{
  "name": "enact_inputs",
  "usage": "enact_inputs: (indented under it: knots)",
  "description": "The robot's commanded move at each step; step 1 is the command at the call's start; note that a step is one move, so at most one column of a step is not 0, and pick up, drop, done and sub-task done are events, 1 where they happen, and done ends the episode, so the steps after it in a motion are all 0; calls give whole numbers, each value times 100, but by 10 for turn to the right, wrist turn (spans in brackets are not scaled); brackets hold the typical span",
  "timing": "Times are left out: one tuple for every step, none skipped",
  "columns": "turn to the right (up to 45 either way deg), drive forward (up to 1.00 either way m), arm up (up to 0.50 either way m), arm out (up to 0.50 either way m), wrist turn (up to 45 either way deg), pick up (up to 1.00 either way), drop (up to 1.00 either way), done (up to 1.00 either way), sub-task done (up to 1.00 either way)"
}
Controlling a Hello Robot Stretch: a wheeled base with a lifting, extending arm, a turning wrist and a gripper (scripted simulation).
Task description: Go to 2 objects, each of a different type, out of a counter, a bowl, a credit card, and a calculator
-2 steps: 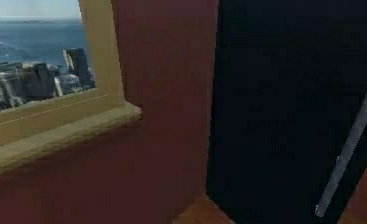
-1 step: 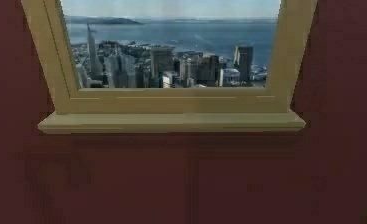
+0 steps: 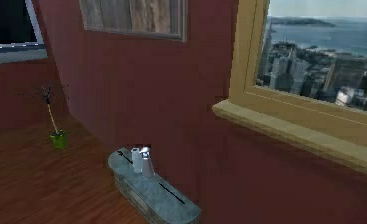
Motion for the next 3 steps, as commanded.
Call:
enact_inputs:
  knots:
    - [-120,0,0,0,0,0,0,0,0]
    - [0,0,0,0,0,0,0,0,100]
    - [-450,0,0,0,0,0,0,0,0]
